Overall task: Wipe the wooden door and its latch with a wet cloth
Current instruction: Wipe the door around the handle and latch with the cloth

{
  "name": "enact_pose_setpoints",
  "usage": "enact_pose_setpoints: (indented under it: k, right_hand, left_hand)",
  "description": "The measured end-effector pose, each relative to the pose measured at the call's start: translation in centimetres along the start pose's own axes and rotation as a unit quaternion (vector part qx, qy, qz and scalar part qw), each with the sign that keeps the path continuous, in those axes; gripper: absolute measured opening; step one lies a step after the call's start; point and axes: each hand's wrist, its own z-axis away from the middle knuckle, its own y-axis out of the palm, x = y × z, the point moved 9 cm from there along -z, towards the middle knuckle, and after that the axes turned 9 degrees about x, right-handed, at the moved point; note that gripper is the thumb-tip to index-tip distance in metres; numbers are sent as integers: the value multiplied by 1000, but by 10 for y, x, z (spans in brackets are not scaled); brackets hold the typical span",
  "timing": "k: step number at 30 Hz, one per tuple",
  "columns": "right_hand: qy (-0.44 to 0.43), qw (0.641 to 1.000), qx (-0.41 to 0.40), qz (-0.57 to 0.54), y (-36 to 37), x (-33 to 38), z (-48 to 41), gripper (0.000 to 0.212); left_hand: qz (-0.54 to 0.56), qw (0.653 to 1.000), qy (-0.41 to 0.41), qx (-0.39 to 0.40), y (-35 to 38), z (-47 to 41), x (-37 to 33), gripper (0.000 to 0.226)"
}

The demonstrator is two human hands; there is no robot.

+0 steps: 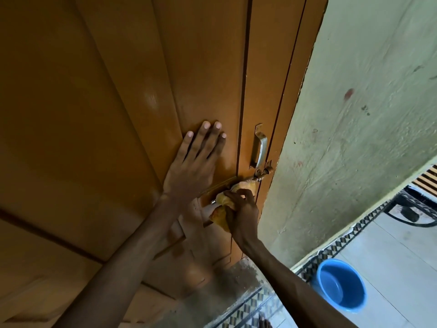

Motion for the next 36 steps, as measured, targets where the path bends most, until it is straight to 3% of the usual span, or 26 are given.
enact_pose_setpoints:
  k: [2,5,8,11,13,15,18,28,32,34,36]
  right_hand:
    - [47,991,-95,-80,-8,-5,-1,22]
    - [129,970,-111,-174,13,-6,0,22]
    - [32,992,31,-116,38,24,-3,14]
    - [-39,979,196,-31,57,39,7,18]
    - [-15,985,171,-16,39,31,12,20]
    - [24,997,76,-12,5,20,13,19]
    - [15,999,-45,12,-26,21,1,19]
    - [-79,985,115,101,21,30,-23,18]
    - [-75,978,38,189,14,43,-22,5]
    - [-96,970,18,223,26,53,-19,12]
    - [-69,977,50,196,32,48,-22,8]
  left_hand:
    - [-12,1000,-10,-9,-5,-1,1,53]
    - [6,1000,-1,-15,-8,0,0,53]
    - [-16,1000,-3,1,-2,0,1,56]
    - [-25,1000,-7,14,0,-4,5,60]
    - [-25,999,-13,19,2,-1,7,60]
    - [-19,1000,-6,14,1,2,3,56]
    - [-11,1000,-1,12,-3,1,0,54]
    - [3,1000,-5,28,-5,-3,2,56]
    - [16,998,-4,63,-4,0,5,58]
    - [19,997,-6,70,-5,2,8,60]
    - [15,997,-2,72,-5,3,9,64]
